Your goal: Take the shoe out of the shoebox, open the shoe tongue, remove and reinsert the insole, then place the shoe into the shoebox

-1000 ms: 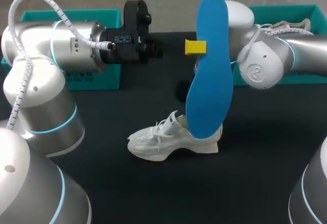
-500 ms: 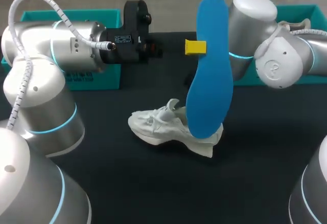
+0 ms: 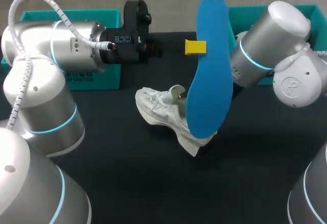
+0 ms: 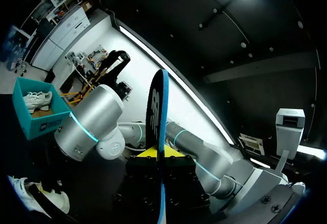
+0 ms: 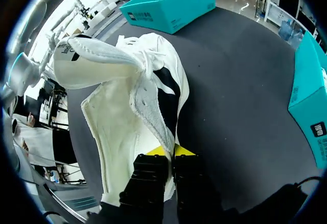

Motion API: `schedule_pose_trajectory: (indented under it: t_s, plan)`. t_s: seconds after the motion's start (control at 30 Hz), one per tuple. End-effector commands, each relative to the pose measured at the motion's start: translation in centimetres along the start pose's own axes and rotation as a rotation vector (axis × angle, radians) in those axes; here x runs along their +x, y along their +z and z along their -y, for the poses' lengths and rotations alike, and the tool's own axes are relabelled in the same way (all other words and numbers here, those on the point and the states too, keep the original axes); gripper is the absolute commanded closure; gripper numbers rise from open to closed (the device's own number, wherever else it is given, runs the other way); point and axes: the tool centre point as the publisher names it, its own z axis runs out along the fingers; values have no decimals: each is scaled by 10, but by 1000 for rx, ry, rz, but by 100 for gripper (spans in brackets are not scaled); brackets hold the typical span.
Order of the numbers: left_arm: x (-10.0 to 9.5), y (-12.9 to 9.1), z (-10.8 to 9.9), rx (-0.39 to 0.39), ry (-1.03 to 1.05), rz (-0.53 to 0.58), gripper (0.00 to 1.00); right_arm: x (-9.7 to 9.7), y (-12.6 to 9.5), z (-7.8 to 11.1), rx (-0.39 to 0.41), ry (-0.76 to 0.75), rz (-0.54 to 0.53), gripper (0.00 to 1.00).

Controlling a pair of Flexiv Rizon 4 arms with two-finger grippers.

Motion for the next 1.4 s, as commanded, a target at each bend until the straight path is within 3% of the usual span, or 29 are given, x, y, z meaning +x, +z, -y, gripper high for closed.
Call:
schedule_pose_trajectory:
  t_s: [0.03,0.2,0.47,0.87,1.4]
  plan:
    - [0,0,-1,3,1,0,100,-2,1,8,-157,104,-21,100]
    - [0,0,-1,3,1,0,100,-5,-7,5,-237,327,107,100]
    - [0,0,-1,3,1,0,100,-3,2,6,-254,351,288,100]
    - [0,0,-1,3,1,0,100,-6,19,13,-289,456,312,100]
    - [0,0,-1,3,1,0,100,-10,22,18,-258,691,300,100]
